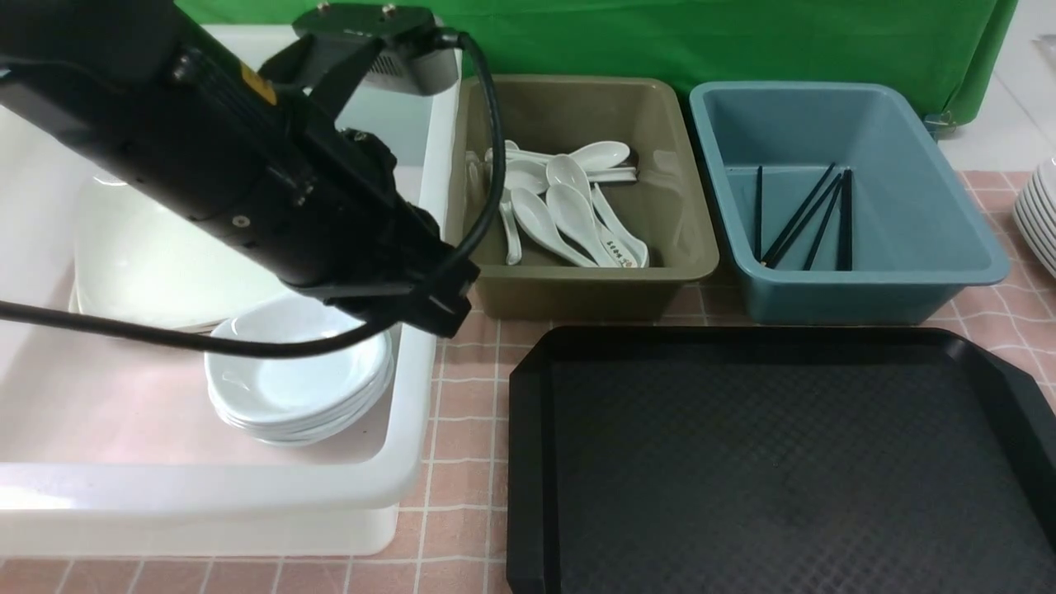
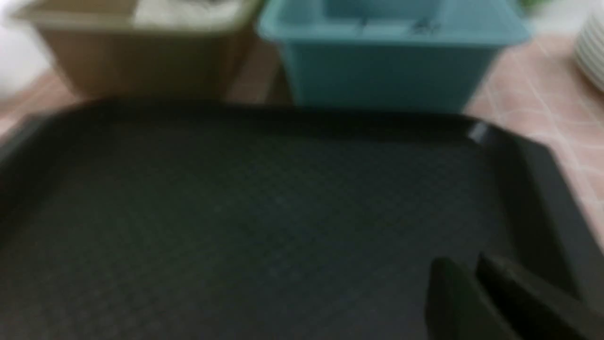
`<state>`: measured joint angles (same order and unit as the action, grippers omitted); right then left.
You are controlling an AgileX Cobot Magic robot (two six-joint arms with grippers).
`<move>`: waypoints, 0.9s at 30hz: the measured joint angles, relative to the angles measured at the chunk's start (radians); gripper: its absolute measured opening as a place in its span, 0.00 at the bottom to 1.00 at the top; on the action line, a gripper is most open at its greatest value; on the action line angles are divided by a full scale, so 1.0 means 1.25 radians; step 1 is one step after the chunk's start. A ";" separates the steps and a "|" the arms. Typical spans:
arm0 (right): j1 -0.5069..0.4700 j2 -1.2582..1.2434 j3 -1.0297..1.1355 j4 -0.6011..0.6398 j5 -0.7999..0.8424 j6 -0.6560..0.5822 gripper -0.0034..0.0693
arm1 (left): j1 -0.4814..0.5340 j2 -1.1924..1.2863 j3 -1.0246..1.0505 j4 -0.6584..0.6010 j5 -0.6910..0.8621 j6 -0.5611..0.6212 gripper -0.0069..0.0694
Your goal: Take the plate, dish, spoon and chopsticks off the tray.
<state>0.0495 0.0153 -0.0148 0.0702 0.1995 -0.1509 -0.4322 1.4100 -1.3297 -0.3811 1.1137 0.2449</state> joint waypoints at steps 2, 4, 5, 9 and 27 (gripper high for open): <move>-0.005 0.000 0.000 0.000 -0.001 0.000 0.22 | 0.000 -0.002 0.000 -0.003 0.044 -0.002 0.09; -0.005 0.000 0.000 0.000 -0.003 0.000 0.22 | 0.000 -0.011 0.007 -0.001 0.066 -0.002 0.09; -0.005 0.000 0.000 0.000 -0.004 0.000 0.22 | 0.000 -0.023 0.015 0.004 0.072 -0.005 0.09; -0.005 0.000 0.001 0.000 -0.008 0.000 0.24 | 0.000 -0.082 0.053 0.010 0.076 -0.007 0.09; -0.005 0.000 0.001 0.001 -0.008 0.000 0.30 | 0.000 -0.776 0.823 0.009 -0.858 -0.065 0.09</move>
<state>0.0435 0.0153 -0.0138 0.0710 0.1901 -0.1509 -0.4322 0.4404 -0.3003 -0.3703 0.0408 0.1637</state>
